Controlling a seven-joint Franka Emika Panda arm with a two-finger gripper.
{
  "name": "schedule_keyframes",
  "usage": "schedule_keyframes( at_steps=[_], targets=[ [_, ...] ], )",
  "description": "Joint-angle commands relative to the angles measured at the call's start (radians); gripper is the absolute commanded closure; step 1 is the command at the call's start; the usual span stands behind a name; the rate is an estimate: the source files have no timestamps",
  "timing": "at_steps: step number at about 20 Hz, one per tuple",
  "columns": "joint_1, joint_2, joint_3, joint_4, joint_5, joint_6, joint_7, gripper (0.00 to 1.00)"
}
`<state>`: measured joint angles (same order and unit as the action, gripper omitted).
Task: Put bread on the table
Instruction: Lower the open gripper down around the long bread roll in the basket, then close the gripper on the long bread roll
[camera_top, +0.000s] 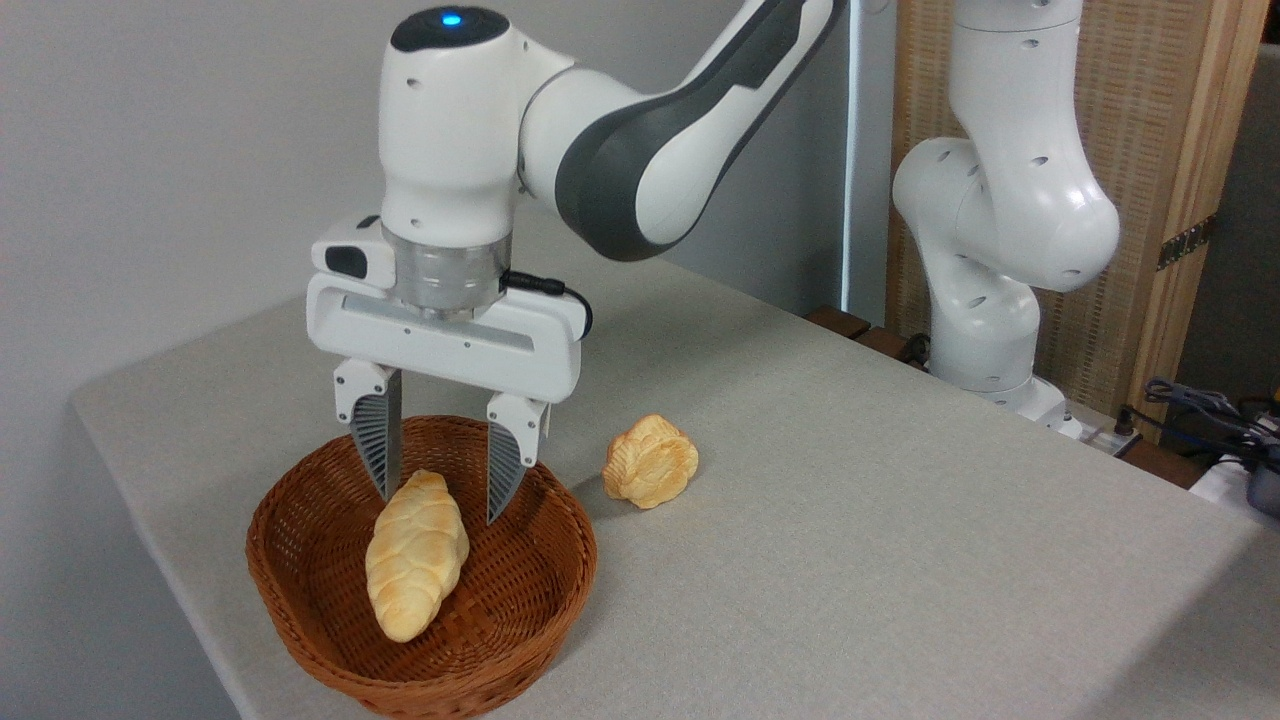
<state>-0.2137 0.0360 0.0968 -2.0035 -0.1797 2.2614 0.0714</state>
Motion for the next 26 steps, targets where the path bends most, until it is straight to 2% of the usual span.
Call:
schedule_keyframes(
  at_steps=[1, 12, 15, 22, 23, 25, 26],
  targets=[
    [-0.006, 0.027, -0.002, 0.005, -0.014, 0.061, -0.01, 0.0],
    [-0.016, 0.09, -0.008, 0.006, -0.012, 0.144, -0.005, 0.0],
    [-0.03, 0.099, -0.008, 0.005, -0.011, 0.148, -0.002, 0.0],
    [-0.03, 0.127, -0.02, 0.006, -0.006, 0.175, 0.005, 0.0],
    [-0.03, 0.128, -0.022, 0.006, -0.006, 0.175, 0.005, 0.02],
    [-0.03, 0.133, -0.023, 0.006, 0.018, 0.175, 0.005, 0.11],
    [-0.03, 0.133, -0.023, 0.008, 0.035, 0.175, 0.005, 0.2]
  ],
)
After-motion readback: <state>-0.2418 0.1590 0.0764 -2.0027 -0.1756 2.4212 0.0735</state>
